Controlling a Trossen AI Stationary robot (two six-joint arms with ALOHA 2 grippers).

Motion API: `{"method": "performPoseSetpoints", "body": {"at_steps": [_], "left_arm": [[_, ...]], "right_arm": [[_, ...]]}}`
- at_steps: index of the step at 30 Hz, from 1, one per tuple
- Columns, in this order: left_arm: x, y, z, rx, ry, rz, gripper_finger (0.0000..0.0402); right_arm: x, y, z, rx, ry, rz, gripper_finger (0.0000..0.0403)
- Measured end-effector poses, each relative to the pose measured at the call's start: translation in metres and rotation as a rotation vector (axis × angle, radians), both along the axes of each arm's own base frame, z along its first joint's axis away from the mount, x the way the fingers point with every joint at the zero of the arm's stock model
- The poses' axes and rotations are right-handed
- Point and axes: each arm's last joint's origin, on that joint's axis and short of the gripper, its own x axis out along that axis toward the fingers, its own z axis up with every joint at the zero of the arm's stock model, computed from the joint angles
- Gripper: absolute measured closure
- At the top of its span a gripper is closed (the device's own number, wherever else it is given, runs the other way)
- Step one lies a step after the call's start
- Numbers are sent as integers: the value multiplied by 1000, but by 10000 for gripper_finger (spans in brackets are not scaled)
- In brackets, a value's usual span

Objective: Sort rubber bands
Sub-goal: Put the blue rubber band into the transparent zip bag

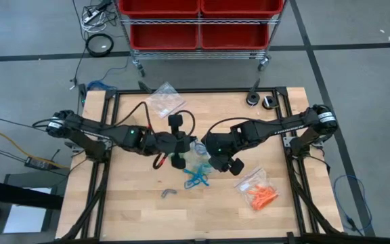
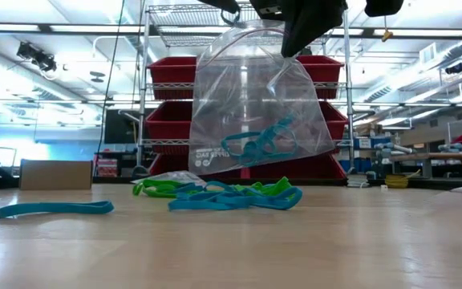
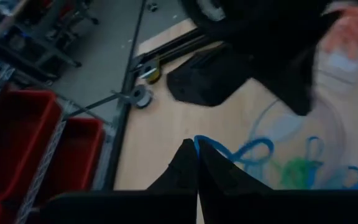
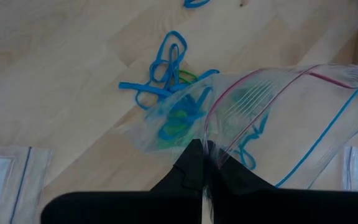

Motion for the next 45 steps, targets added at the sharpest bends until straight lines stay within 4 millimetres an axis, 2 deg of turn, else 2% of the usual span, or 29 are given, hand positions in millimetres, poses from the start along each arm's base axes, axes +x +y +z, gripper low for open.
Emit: {"method": "performPoseSetpoints", "body": {"at_steps": [7, 12, 15, 18, 25, 28, 31, 34, 37, 42, 45], "left_arm": [[3, -1, -10, -52, 58, -29, 400], [8, -3, -27, -91, 153, -42, 394], [11, -4, -35, -100, 190, -43, 366], [10, -5, -34, -113, 174, -24, 319], [-8, -7, -12, -168, 85, 26, 214], [-18, -15, -6, -213, 82, 10, 200], [-27, -27, -9, -309, 133, -19, 205], [-36, -47, -33, -440, 242, -87, 220], [-49, -70, -73, -532, 321, -136, 235], [-75, -99, -137, -614, 208, -153, 252], [-88, -104, -162, -588, 78, -82, 260]], "right_arm": [[0, 0, 0, -2, -2, 4, 403], [1, 0, 1, -1, -11, 5, 403], [1, 0, 1, 0, -17, 5, 403], [1, 0, 1, 0, -17, 6, 403], [1, 0, 1, 0, -13, 6, 403], [1, 0, 1, 0, -12, 6, 403], [1, 0, 1, 3, -11, 1, 403], [1, 0, 1, 8, -10, -3, 403], [1, 0, 1, 16, -12, -2, 403], [1, 1, 1, 24, -12, 2, 403], [1, 1, 1, 34, -10, 7, 403]]}}
